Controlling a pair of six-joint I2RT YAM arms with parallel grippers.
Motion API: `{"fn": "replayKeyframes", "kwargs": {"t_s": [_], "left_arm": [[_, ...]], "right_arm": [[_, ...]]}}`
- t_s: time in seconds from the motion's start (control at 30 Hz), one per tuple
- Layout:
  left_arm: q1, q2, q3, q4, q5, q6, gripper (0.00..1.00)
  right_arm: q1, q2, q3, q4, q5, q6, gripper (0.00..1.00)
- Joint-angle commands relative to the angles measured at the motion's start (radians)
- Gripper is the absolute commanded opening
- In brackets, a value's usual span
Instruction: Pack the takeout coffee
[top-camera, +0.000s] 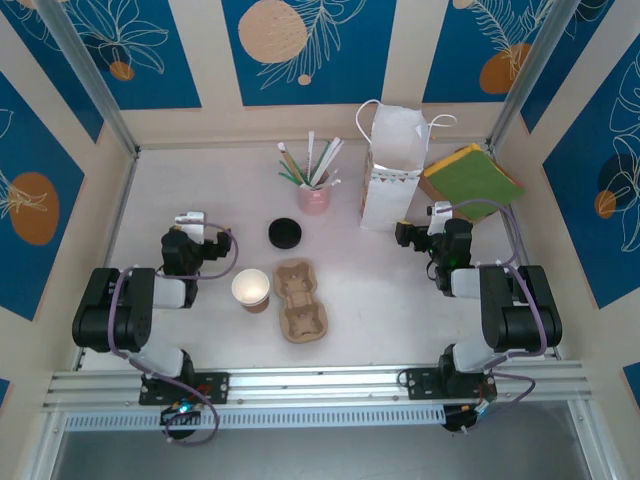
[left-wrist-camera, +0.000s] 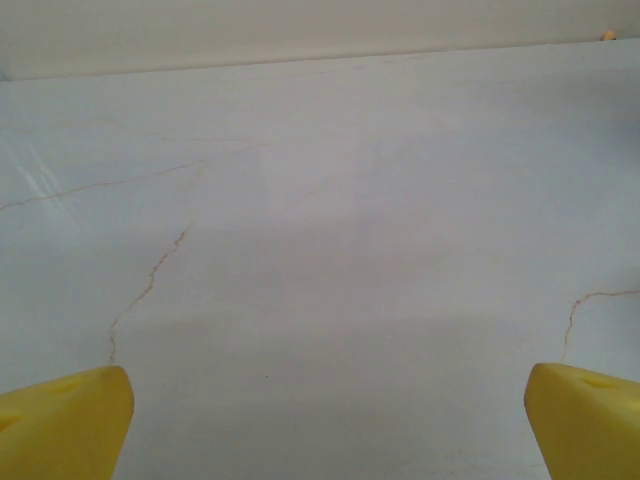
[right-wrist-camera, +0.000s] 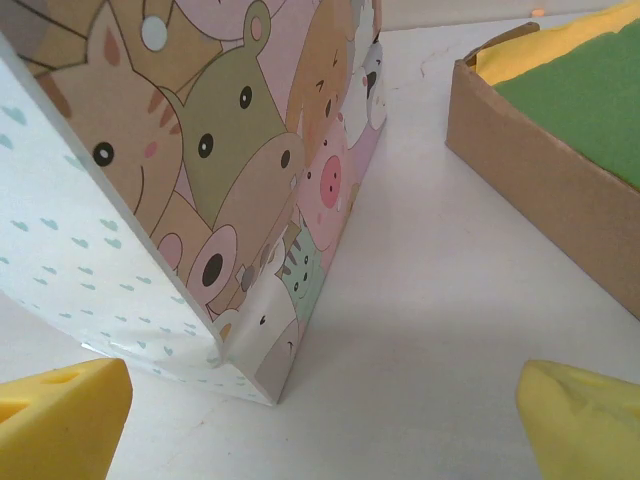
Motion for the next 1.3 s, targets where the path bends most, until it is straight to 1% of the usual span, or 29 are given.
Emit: {"fn": "replayKeyframes", "kwargs": {"t_s": [0.0, 1.13, 1.2, 1.27], "left_arm": [[-0.008, 0.002, 0.01, 0.001, 0.024, 0.019, 1.0], [-0.008, -0.002, 0.019, -0.022, 0.024, 0.019, 1.0], [-0.008, -0.034, 0.027, -0.059, -0.011, 0.005, 1.0], [-0.008, -0.099, 0.056, -0.169, -0.063, -0.01, 1.0]], "right_arm": [[0.001, 0.007, 0.001, 0.027, 0.009, -0.002, 0.99], [0.003, 0.001, -0.003, 0.035, 0.014, -0.003, 0.99], [0.007, -0.036, -0.015, 0.028, 0.021, -0.005, 0.99], [0.011, -0.105, -0.02, -0.019, 0.037, -0.001, 0.99]]}}
